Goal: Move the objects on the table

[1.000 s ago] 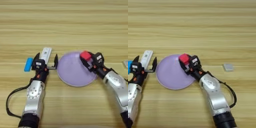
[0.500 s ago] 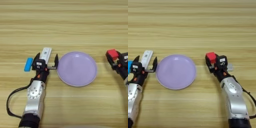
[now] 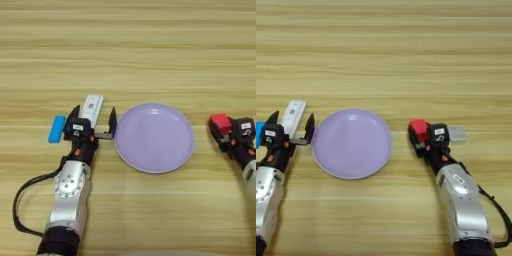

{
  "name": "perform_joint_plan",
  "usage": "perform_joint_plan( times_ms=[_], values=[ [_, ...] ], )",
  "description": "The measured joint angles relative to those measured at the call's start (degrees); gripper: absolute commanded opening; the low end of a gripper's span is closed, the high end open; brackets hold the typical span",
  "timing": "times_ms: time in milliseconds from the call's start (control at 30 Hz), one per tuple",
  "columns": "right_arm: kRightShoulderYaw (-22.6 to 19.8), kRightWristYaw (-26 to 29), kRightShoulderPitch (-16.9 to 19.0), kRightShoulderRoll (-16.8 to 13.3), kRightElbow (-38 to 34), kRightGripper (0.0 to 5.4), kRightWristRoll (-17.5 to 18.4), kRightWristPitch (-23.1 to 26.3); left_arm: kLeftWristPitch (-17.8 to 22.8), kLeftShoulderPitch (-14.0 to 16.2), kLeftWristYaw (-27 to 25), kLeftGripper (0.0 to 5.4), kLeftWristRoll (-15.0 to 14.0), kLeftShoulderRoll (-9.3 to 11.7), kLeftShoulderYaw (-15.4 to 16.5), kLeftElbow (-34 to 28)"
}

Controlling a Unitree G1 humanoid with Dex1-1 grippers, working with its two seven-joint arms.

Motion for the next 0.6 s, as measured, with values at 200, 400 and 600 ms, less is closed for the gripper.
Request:
perform_joint_plan(
  times_ms=[200, 400, 600],
  values=[
    [0.65, 0.08, -0.01, 0.05, 0.98, 2.24, -0.03, -0.94, 0.0, 0.0, 0.24, 5.4, 0.02, 0.0, -0.01, 0.01],
    [0.9, 0.0, -0.01, 0.02, 1.1, 2.87, -0.08, -1.1, -0.01, 0.0, 0.39, 5.4, 0.02, -0.01, -0.02, 0.01],
    [1.05, 0.4, 0.03, 0.03, 0.63, 3.48, 0.0, -2.1, -0.01, 0.0, 0.43, 5.4, 0.03, 0.01, -0.02, 0.01]
  ],
)
